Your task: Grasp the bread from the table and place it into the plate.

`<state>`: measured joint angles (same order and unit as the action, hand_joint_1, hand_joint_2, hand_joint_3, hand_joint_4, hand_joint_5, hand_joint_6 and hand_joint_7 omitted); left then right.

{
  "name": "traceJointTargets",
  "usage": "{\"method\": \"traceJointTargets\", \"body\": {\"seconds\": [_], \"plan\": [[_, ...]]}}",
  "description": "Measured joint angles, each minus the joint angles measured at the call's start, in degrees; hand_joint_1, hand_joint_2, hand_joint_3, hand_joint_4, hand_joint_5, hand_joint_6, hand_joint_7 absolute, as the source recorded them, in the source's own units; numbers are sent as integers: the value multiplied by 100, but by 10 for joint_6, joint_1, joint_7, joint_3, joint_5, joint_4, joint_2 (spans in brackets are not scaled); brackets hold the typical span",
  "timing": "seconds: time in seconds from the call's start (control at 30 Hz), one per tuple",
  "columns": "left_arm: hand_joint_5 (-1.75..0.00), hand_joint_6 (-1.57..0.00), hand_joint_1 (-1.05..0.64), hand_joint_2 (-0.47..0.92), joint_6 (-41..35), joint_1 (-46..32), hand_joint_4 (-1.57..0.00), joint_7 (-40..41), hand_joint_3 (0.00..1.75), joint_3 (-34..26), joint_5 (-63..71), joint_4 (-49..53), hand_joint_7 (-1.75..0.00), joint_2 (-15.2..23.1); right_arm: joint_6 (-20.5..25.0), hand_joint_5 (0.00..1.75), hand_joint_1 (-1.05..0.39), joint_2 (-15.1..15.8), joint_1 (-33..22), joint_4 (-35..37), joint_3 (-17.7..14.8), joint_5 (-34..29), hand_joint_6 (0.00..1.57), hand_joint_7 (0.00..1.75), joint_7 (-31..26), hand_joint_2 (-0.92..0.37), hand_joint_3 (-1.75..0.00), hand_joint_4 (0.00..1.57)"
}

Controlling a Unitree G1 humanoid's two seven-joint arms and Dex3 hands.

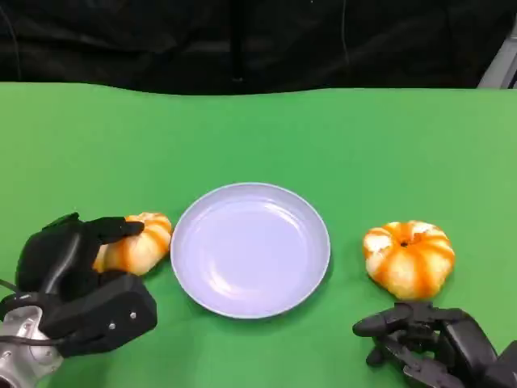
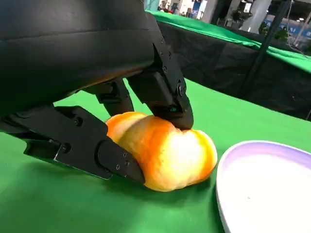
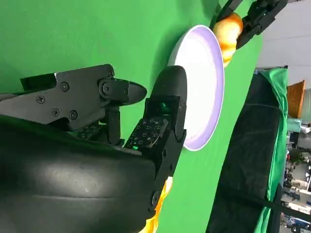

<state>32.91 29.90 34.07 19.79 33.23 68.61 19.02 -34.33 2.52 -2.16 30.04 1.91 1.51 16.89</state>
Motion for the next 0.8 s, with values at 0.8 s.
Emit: {"method": "traceJointTargets", "body": {"seconds": [0.8], "plan": [[-84,-129,-3,89,9,-9,-86,60,0,-32,-1,-30,-1,9,3,118,-4,0,0,0,1,1,104,43,0,-92,-39,79]]}}
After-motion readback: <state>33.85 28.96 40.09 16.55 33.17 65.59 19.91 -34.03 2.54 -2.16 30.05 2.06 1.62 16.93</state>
